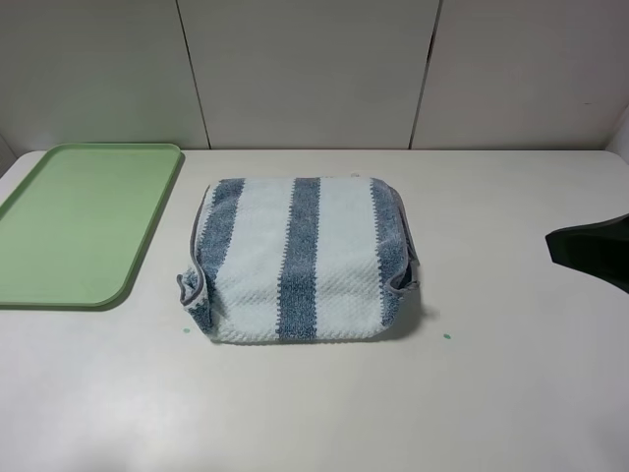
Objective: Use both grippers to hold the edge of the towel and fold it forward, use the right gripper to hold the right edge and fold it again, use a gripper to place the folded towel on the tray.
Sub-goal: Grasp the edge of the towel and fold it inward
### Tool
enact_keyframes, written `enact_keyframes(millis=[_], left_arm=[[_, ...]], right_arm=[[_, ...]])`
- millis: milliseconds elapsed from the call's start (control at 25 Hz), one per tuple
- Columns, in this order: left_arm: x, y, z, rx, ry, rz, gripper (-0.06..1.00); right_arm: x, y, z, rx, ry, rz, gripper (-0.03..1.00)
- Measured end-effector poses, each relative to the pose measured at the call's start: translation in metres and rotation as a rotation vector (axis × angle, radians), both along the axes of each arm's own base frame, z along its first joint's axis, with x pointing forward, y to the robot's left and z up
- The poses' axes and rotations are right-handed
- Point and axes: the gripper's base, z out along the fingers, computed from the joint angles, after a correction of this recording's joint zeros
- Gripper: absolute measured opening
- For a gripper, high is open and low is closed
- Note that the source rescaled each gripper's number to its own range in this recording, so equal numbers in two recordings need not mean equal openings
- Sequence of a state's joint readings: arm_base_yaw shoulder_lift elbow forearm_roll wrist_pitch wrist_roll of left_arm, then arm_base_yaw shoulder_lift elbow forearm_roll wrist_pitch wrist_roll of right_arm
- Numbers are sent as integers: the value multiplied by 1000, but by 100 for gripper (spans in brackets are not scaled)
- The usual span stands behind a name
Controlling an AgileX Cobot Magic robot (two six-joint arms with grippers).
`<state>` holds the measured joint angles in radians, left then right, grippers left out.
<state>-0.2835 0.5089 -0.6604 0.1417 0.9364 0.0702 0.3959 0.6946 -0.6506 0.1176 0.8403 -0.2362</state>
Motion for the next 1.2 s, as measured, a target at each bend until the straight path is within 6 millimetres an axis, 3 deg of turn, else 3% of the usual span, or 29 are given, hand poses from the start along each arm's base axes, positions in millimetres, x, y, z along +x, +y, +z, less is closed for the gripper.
enact_keyframes(millis=[240,760,1200], left_arm=[[38,-13,5,70,77,-77,80],[88,-54,-25,369,130,-585,80],[120,-71,-40,613,2,-902,80]], right_arm=[[15,9,-11,-26,70,38,100],[53,33,-54,-135,259,228,100],[80,37,-79,-353,167,446,100]])
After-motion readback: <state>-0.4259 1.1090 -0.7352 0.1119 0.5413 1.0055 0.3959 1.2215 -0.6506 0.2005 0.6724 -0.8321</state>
